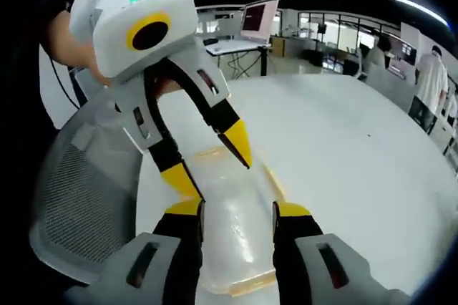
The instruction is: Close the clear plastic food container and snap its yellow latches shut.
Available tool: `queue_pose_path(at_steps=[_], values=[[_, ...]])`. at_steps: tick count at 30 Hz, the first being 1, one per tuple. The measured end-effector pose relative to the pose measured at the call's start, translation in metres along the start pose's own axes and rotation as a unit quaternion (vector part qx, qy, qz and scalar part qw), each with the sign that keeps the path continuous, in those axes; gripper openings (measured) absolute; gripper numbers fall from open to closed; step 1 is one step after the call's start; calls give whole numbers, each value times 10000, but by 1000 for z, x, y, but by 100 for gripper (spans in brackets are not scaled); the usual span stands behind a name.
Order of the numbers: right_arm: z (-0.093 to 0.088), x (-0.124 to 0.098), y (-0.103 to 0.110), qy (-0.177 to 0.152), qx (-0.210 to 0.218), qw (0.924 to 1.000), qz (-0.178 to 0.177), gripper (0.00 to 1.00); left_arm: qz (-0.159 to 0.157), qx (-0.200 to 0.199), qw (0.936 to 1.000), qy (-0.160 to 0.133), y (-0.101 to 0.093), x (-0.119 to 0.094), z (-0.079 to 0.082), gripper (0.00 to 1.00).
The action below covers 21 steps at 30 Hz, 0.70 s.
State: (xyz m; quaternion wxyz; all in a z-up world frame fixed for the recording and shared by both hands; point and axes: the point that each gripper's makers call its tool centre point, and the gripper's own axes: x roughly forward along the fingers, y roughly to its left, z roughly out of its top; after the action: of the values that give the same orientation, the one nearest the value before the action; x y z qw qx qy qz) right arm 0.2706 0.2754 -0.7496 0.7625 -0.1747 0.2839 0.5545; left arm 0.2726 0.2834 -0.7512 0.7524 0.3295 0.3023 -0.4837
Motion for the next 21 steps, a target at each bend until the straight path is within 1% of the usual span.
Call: queue_pose_path(at_steps=[4, 13, 19, 21], values=[[-2, 1, -3, 71, -54, 10000, -19, 34, -12, -43, 10000, 15, -2, 1, -1, 26], [-2, 2, -7, 71, -39, 10000, 10, 34, -23, -60, 10000, 24, -2, 2, -1, 26], [2, 5, -13, 68, -90, 9999, 43, 34, -40, -90, 10000, 19, -4, 0, 0, 26], [3, 7, -16, 91, -123, 9999, 59, 33, -102, -124, 9999, -11, -8, -2, 0, 27]])
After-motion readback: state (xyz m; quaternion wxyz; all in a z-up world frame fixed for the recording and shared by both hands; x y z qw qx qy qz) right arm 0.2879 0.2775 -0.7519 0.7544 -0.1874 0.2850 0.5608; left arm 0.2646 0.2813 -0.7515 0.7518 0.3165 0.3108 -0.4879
